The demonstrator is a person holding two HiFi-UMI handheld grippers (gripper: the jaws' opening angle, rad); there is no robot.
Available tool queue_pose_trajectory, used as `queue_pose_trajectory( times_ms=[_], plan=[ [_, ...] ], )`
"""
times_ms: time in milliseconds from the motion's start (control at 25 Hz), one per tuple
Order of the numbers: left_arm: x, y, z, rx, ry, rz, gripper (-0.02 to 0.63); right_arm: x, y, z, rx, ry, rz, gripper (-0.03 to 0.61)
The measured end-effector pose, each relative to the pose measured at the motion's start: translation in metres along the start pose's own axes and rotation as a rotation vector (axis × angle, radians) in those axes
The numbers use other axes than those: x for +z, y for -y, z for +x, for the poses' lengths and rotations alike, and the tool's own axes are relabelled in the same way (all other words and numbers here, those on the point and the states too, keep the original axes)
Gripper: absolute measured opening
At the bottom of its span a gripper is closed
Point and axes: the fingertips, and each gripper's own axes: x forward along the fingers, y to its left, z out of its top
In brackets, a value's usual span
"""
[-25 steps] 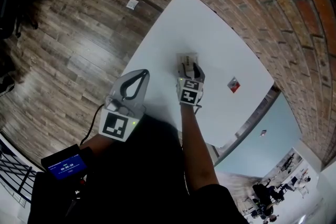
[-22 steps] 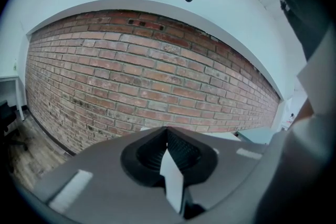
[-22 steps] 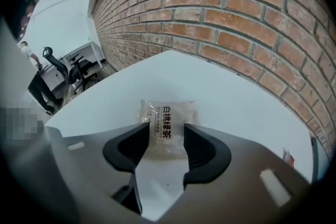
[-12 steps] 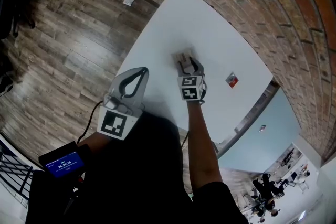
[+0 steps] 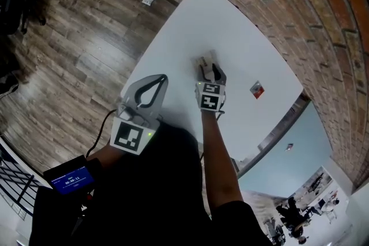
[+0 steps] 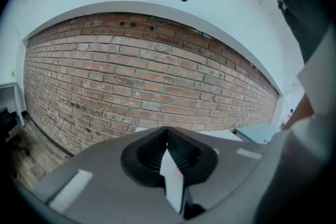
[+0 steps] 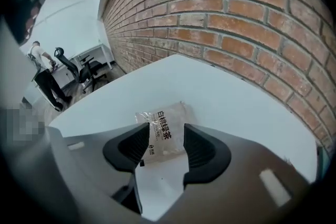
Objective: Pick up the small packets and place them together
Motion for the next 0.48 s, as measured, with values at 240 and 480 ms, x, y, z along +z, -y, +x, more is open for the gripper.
queue_pose_trajectory(
  times_ms=[240, 480],
  plan=[
    [-0.002, -0.004, -0.008, 0.057, -0.007, -0.016, 0.0, -0.006, -0.006, 0.016, -0.018, -0.08, -0.12, 0.213],
    [-0.005, 0.001, -0.011, 0.076, -0.007, -0.033, 0.0, -0.005, -0.004, 0.011, 0.033, -0.062, -0.311, 0.208]
  ],
)
